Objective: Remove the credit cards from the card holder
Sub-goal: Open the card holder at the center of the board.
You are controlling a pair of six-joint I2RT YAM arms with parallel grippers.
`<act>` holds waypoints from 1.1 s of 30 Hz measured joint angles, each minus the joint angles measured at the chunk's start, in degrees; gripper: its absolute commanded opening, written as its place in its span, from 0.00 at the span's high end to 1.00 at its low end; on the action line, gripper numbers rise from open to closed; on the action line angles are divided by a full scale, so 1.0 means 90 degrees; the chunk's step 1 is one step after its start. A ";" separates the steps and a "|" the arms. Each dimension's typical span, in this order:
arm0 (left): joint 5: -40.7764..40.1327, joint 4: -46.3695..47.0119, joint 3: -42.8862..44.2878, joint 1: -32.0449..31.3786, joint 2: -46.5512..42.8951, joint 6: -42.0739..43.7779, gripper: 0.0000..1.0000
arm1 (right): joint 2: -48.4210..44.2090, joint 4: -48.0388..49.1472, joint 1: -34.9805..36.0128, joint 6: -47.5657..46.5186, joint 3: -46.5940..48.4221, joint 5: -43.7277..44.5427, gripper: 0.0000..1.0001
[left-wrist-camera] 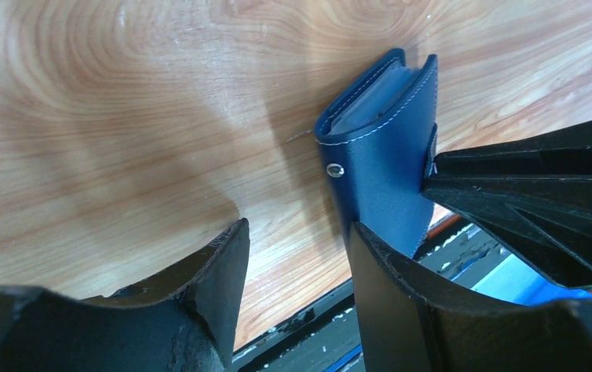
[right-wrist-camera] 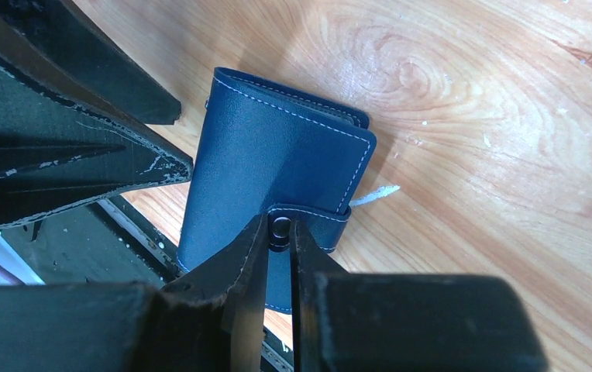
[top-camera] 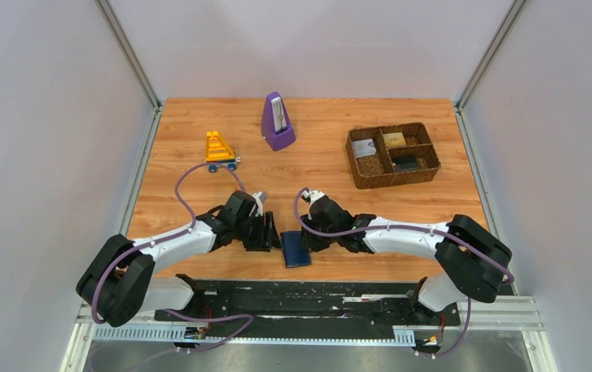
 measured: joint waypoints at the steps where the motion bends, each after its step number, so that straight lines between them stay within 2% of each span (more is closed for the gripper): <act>1: 0.0039 0.0083 -0.0017 0.0000 0.0000 -0.0022 0.41 | -0.0019 0.0024 -0.0019 0.0010 -0.0032 -0.0039 1.00; 8: 0.0267 0.0707 -0.0228 -0.0005 0.0000 -0.0243 0.35 | -0.0027 0.0216 -0.0041 0.0017 -0.0087 -0.0238 1.00; 15: 0.0474 0.1256 -0.0345 -0.0017 0.0056 -0.0466 0.35 | -0.0129 0.0376 -0.0073 0.0073 -0.0146 -0.0333 1.00; 17: 0.0566 0.1494 -0.0393 -0.0034 0.0112 -0.0561 0.42 | -0.0165 0.0425 -0.0097 0.0095 -0.0155 -0.0389 1.00; 19: 0.0658 0.1712 -0.0459 -0.0041 0.0158 -0.0670 0.54 | -0.0187 0.0476 -0.0129 0.0117 -0.0185 -0.0447 1.00; 20: 0.0687 0.1792 -0.0486 -0.0041 0.0189 -0.0707 0.64 | -0.0194 0.0515 -0.0148 0.0124 -0.0209 -0.0481 1.00; 24: 0.0746 0.1943 -0.0532 -0.0039 0.0231 -0.0855 0.88 | -0.0211 0.0537 -0.0228 0.0163 -0.0291 -0.0551 1.00; 25: 0.0767 0.1977 -0.0529 -0.0041 0.0223 -0.0877 0.93 | -0.0226 0.0544 -0.0262 0.0185 -0.0330 -0.0563 1.00; 27: 0.0792 0.1970 -0.0510 -0.0041 0.0189 -0.0896 0.95 | -0.0296 0.0566 -0.0362 0.0236 -0.0449 -0.0588 1.00; 28: 0.0792 0.1950 -0.0493 -0.0044 0.0177 -0.0894 0.95 | -0.0355 0.0576 -0.0430 0.0257 -0.0522 -0.0612 1.00; 30: 0.0767 0.1865 -0.0435 -0.0046 0.0177 -0.0877 0.88 | -0.0476 0.0580 -0.0571 0.0279 -0.0636 -0.0651 1.00; 31: 0.0746 0.1800 -0.0401 -0.0046 0.0177 -0.0857 0.78 | -0.0529 0.0578 -0.0631 0.0282 -0.0675 -0.0670 1.00; 32: 0.0704 0.1678 -0.0338 -0.0046 0.0177 -0.0823 0.74 | -0.0576 0.0571 -0.0680 0.0284 -0.0702 -0.0682 1.00; 33: 0.0692 0.1639 -0.0316 -0.0046 0.0177 -0.0797 0.64 | -0.0602 0.0551 -0.0714 0.0284 -0.0714 -0.0685 1.00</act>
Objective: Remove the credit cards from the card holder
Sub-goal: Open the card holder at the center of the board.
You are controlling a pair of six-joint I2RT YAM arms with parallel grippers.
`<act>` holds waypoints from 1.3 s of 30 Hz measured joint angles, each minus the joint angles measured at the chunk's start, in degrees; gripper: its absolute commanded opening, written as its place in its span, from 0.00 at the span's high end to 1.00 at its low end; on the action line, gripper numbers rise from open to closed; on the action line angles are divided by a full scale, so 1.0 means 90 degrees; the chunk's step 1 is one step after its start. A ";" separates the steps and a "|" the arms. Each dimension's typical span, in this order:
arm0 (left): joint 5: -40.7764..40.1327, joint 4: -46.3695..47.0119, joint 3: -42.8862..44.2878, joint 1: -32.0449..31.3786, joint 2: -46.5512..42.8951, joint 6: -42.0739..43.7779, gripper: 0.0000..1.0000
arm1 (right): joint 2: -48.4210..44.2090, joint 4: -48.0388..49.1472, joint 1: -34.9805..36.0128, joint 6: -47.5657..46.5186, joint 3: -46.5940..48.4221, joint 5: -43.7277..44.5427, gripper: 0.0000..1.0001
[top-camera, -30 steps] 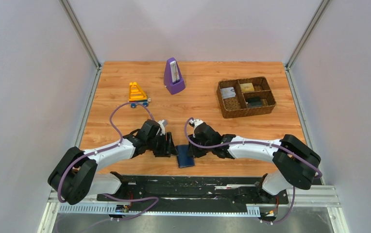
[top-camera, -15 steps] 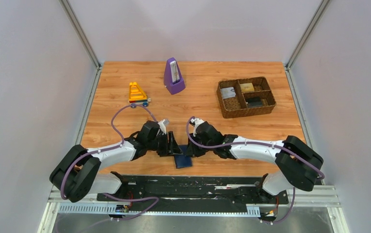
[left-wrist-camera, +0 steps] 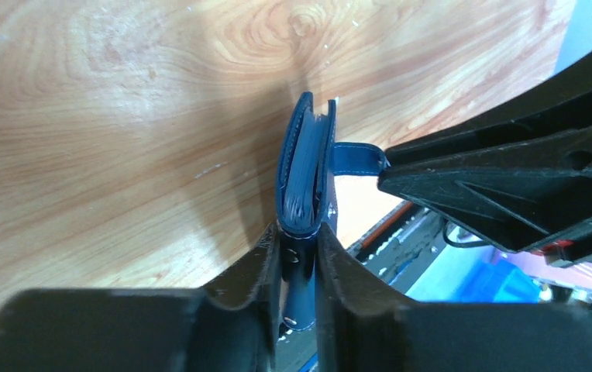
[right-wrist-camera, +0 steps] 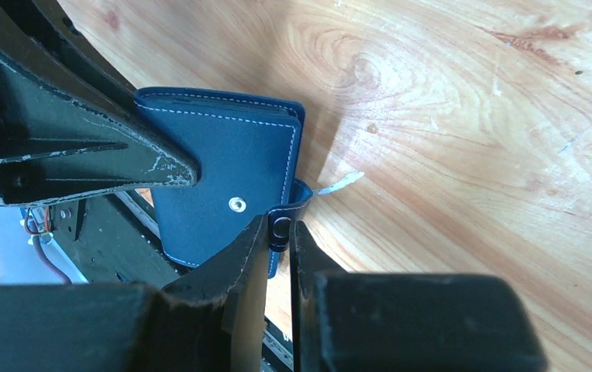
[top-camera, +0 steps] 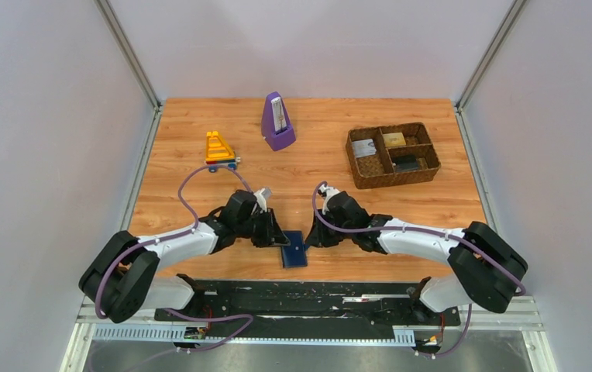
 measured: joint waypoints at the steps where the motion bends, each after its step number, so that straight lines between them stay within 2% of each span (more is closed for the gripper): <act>1: -0.0066 -0.0126 0.0066 0.0000 0.0000 0.0036 0.58 | -0.0024 -0.0019 -0.0036 0.0002 -0.0005 0.0000 1.00; 2: -0.0168 -0.0289 0.0151 -0.0002 0.0002 0.0114 0.47 | -0.0036 -0.0034 -0.0051 0.0005 -0.0005 0.0002 1.00; 4: -0.0471 -0.0724 0.0323 -0.0007 0.0002 0.0296 0.35 | -0.0080 -0.0073 -0.0075 0.0017 -0.0005 0.0000 1.00; 6: -0.0733 -0.1151 0.0471 -0.0007 -0.0005 0.0464 0.28 | -0.0168 -0.0138 -0.0083 0.0046 -0.0002 -0.0010 1.00; 11: -0.1178 -0.2004 0.0784 -0.0005 -0.0253 0.0750 0.18 | -0.0454 -0.0121 -0.0104 0.0265 -0.0005 -0.0330 1.00; 19: -0.0996 -0.2237 0.0998 -0.0041 -0.0515 0.0874 0.12 | -0.0903 0.0231 -0.0107 0.0641 0.0000 -0.0799 1.00; 39: -0.0612 -0.1957 0.0998 -0.0049 -0.0954 0.0818 0.10 | -0.0928 0.0301 -0.0107 0.0760 0.0002 -0.1018 1.00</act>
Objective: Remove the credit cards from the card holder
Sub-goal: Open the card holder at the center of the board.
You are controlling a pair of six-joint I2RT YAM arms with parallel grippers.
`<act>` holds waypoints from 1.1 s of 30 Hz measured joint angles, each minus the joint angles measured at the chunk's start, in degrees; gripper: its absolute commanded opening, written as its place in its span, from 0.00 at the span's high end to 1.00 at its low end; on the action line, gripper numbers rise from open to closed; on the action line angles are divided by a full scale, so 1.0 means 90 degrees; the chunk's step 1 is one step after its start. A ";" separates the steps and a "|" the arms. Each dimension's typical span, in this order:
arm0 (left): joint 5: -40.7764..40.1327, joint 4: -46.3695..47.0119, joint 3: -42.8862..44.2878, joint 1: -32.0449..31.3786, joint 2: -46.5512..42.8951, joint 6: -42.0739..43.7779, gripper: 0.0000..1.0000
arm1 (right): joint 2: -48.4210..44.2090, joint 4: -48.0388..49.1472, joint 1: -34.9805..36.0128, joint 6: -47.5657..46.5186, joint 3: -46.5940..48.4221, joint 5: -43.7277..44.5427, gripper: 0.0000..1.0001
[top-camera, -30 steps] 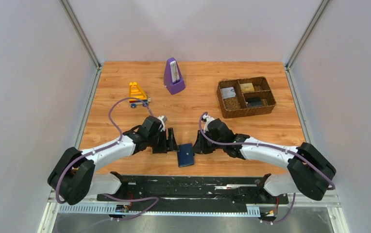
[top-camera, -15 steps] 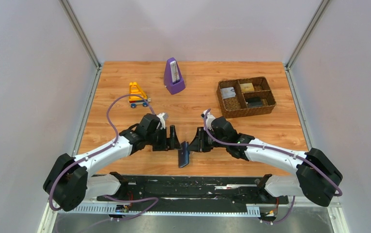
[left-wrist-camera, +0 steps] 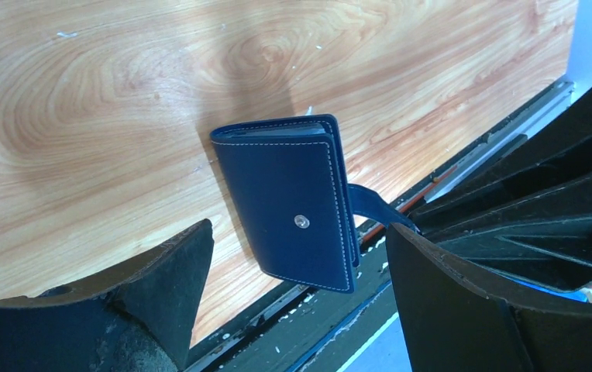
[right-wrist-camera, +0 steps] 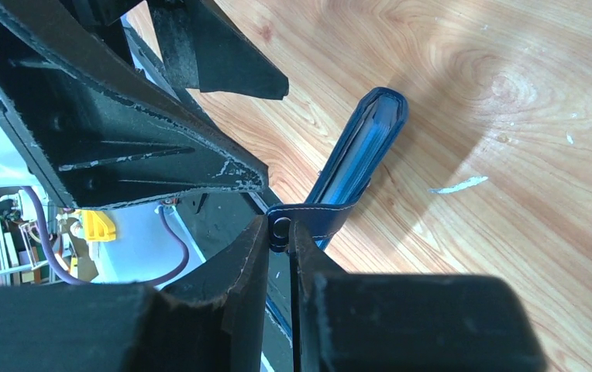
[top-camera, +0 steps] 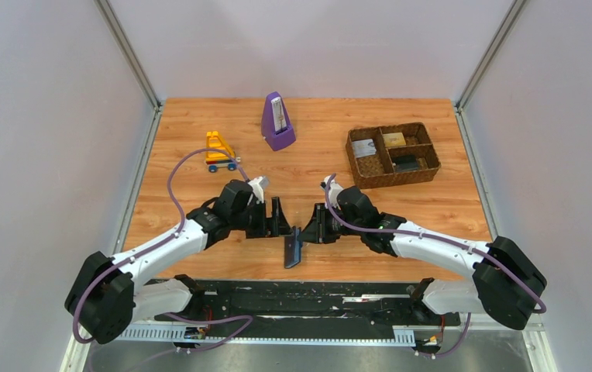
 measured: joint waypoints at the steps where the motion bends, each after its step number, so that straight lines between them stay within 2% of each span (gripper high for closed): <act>1: 0.0032 0.0039 0.0000 0.0000 -0.0002 -0.0002 0.10 | 0.0000 0.0000 0.0000 0.0005 0.0000 -0.0012 1.00; 10: 0.0335 0.0216 -0.0010 -0.0010 0.0158 -0.0044 0.13 | 0.0000 0.0143 0.0000 0.0066 0.0000 -0.0102 1.00; 14: 0.0384 0.0299 -0.0015 -0.0017 0.0270 -0.0083 0.24 | 0.0000 0.0141 0.0000 0.0068 0.0000 -0.0109 1.00; 18: 0.0333 0.0274 -0.0015 -0.0017 0.0364 -0.0083 0.30 | -0.0017 0.0138 0.0000 0.0068 -0.0002 -0.0104 1.00; 33: 0.0121 0.0165 -0.0015 -0.0019 0.0520 -0.0039 0.27 | -0.0061 0.0146 0.0000 0.0068 -0.0005 -0.0104 1.00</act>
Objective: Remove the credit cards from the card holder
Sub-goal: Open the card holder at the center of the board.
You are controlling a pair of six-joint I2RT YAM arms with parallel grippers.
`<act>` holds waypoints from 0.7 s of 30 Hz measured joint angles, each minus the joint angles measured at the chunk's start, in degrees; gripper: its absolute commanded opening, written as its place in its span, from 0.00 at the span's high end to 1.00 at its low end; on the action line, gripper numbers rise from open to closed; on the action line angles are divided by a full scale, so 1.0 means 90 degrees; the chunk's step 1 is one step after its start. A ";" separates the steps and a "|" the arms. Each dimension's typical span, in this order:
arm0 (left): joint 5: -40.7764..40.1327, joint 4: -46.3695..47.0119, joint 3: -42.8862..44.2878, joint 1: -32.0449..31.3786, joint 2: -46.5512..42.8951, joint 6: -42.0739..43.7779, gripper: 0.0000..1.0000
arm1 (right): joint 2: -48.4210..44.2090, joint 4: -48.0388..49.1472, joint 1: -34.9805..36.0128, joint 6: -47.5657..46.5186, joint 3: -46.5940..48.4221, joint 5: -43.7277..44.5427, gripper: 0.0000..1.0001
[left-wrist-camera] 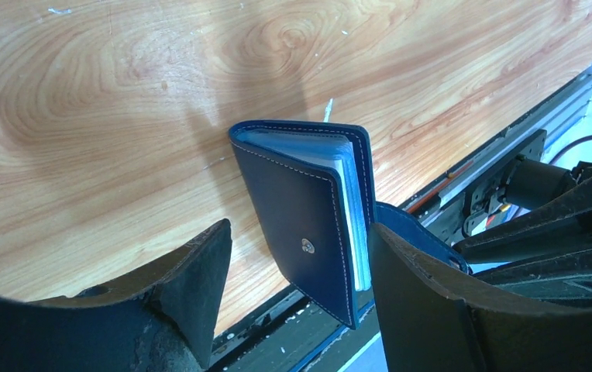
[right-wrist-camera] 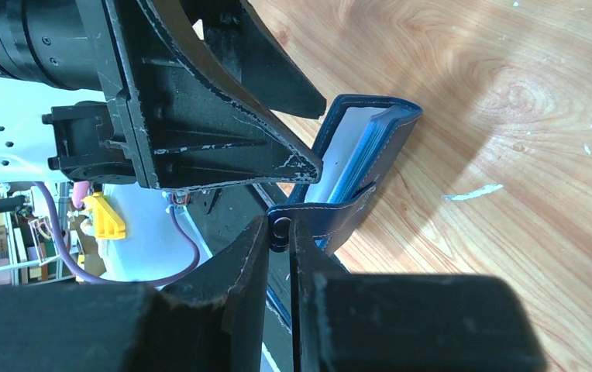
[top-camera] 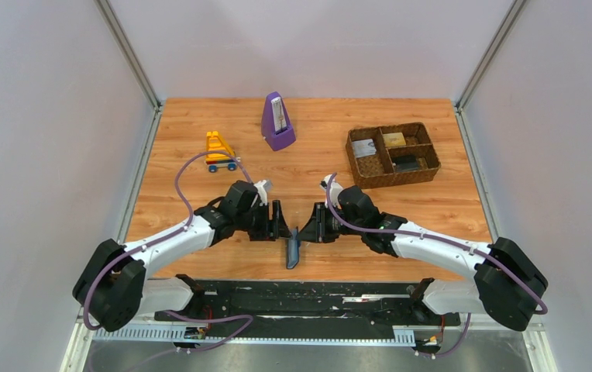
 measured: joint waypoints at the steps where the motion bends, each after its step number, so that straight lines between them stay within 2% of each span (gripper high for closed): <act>1: 0.0010 0.0015 0.0000 -0.0002 0.0022 -0.0002 0.27 | 0.0000 0.0005 0.0000 0.0000 0.0000 -0.0002 1.00; 7: 0.0051 0.0194 -0.0010 -0.0002 0.0056 -0.0005 0.27 | 0.0000 0.0083 0.0000 0.0000 0.0000 -0.0012 1.00; 12: 0.0073 0.0277 -0.0010 -0.0002 0.0165 -0.0005 0.34 | 0.0000 0.0100 0.0000 0.0000 0.0000 -0.0056 1.00; 21: 0.0022 0.0279 -0.0012 -0.0002 0.0228 0.0002 0.35 | 0.0000 0.0117 0.0000 0.0002 -0.0002 -0.0056 1.00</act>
